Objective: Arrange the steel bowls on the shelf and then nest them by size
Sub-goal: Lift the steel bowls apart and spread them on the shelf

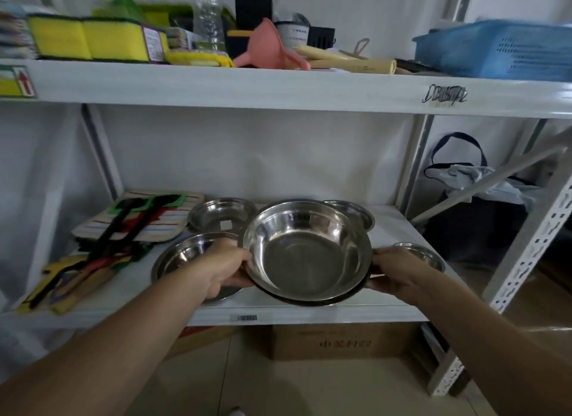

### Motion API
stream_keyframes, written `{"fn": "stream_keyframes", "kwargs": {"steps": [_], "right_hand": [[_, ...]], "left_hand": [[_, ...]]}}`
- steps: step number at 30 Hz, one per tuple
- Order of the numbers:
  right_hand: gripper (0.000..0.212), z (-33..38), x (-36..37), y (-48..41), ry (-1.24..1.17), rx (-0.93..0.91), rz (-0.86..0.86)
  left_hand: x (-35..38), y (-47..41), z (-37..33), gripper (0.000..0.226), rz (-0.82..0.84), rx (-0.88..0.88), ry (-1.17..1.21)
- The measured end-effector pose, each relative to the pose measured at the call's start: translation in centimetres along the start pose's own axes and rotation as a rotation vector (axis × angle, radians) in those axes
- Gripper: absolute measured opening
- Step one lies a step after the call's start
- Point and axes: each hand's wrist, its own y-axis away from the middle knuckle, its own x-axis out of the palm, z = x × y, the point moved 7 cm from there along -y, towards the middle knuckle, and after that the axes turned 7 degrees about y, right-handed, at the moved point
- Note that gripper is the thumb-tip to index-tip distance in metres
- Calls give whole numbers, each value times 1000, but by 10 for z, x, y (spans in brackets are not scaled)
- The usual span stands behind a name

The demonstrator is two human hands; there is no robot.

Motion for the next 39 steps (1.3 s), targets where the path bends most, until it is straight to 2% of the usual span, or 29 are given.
{"fn": "stream_keyframes", "kwargs": {"steps": [4, 6, 8, 13, 16, 19, 22, 25, 35, 37, 39], "right_hand": [[26, 19, 29, 2, -128, 5, 45], [18, 39, 54, -4, -61, -102, 92], [20, 55, 81, -18, -6, -187, 88], [17, 64, 156, -61, 111, -232, 74], [15, 49, 196, -89, 243, -217, 70], [19, 29, 218, -111, 480, -207, 11], [25, 14, 228, -118, 700, -236, -44], [23, 1, 235, -123, 792, -249, -48], [17, -3, 276, -119, 590, -210, 28], [20, -2, 277, -115, 551, -189, 58], [31, 0, 266, -112, 486, -159, 77]], "left_hand": [[-32, -5, 1, 14, -64, 0, 63], [-57, -11, -6, 14, -111, 16, 76], [-85, -18, -15, 15, -160, 48, 72], [-152, -36, -7, 9, -329, 76, -64], [-176, -50, 19, 9, -358, 40, -203], [-183, -60, 42, 15, -360, 28, -349], [-184, -68, 60, 23, -380, 14, -389], [-185, -77, 74, 29, -359, -2, -317], [-221, -89, 87, 10, -417, -9, -256], [-229, -92, 91, 10, -405, -40, -252], [-232, -97, 87, 14, -432, -31, -363]]}}
